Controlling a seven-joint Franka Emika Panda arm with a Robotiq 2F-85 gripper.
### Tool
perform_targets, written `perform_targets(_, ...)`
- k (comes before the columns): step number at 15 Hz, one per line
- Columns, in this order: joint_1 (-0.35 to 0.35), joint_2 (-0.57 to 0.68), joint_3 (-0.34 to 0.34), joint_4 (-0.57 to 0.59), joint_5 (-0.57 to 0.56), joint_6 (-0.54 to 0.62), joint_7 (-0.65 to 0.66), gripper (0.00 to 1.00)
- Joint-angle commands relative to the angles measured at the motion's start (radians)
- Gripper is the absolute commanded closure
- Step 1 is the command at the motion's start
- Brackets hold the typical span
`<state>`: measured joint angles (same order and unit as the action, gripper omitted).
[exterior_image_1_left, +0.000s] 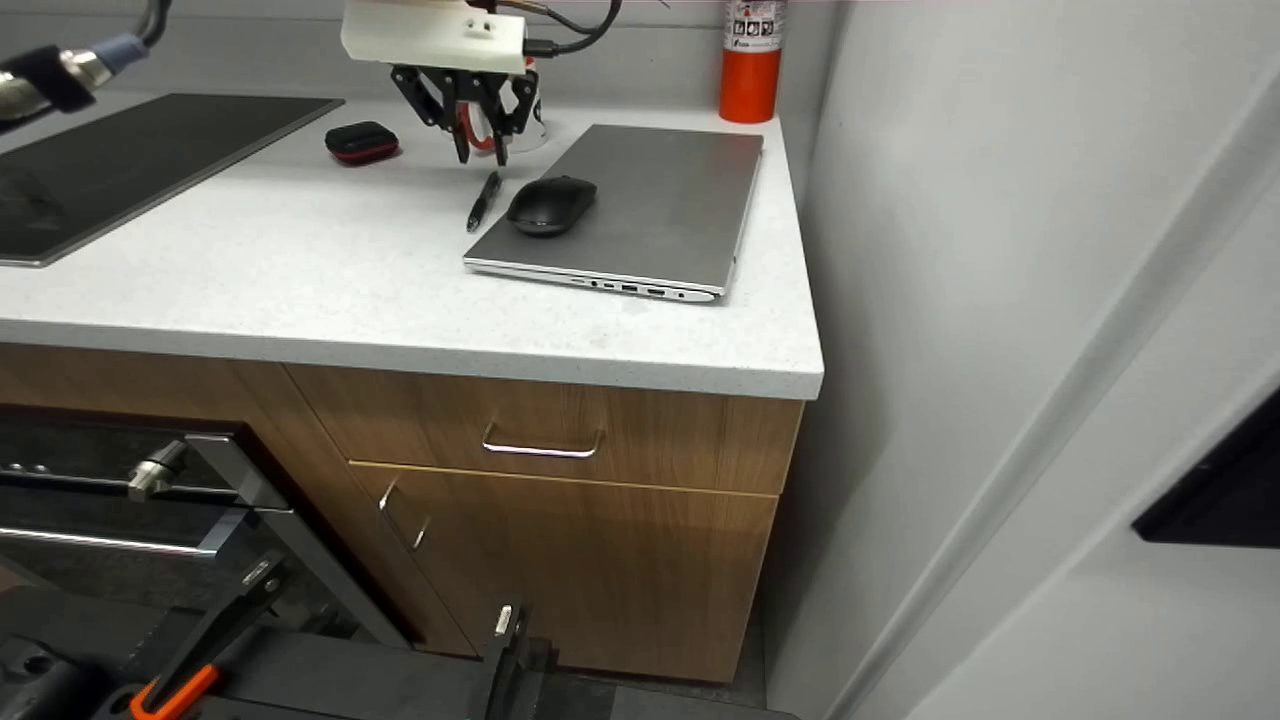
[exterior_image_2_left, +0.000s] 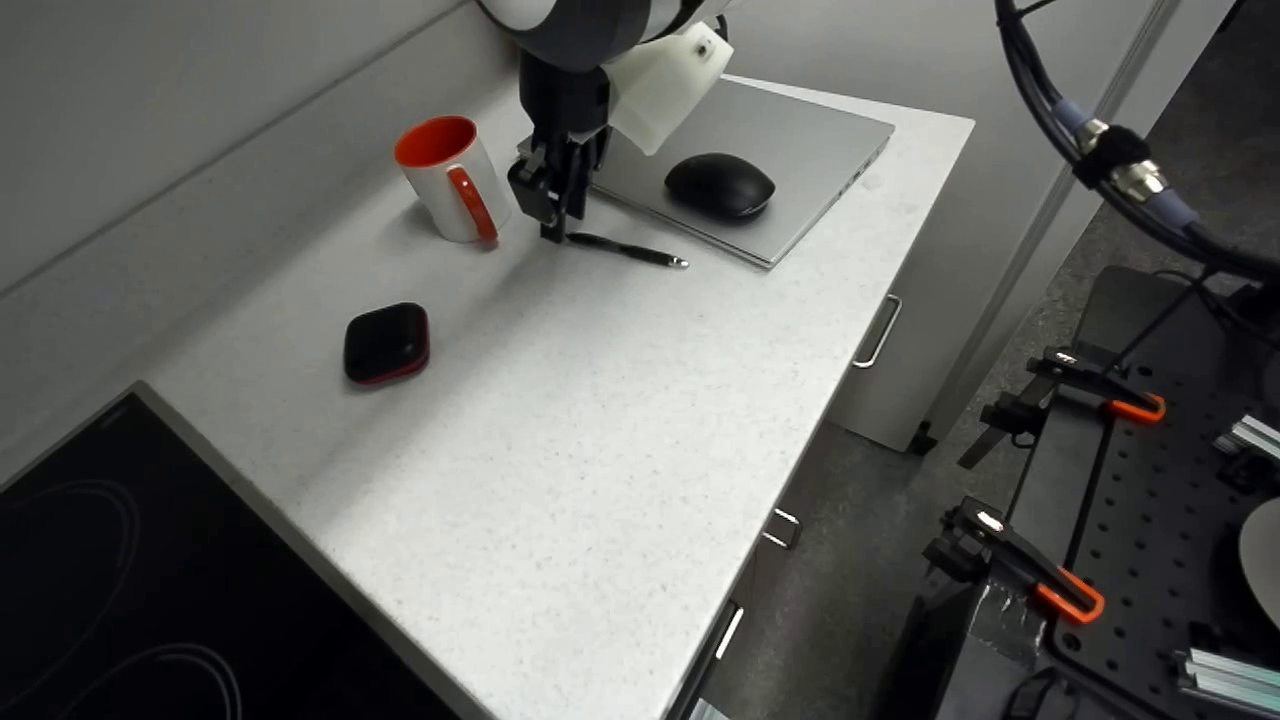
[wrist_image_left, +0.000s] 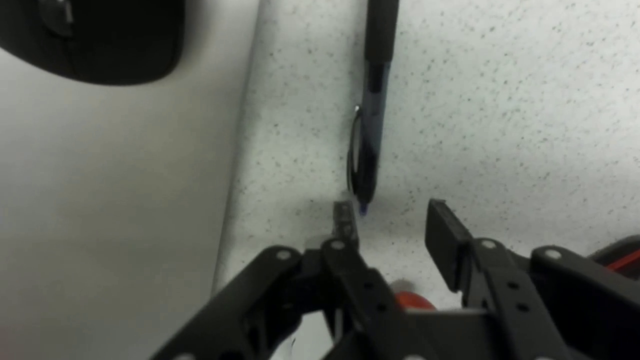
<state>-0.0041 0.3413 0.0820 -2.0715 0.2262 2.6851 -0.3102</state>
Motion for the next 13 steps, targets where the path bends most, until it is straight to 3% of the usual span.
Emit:
perform_targets(1, -0.021, 0.022, 0.014, 0.041, -0.019, -0.005, 0.025, 0.25)
perform_targets(4, -0.03, 0.019, 0.022, 0.049, -0.005, 0.003, 0.016, 0.03)
perform_targets(5, -0.033, 0.021, 0.024, 0.054, -0.002, 0.004, 0.015, 0.0)
perform_targets(8, -0.06, 0.023, 0.058, 0.068, 0.042, -0.009, -0.027, 0.0)
perform_targets(9, -0.038, 0.011, 0.034, 0.042, -0.002, 0.0, 0.01, 0.0)
perform_targets(13, -0.049, 0.012, 0.049, 0.048, 0.006, 0.0, 0.007, 0.0)
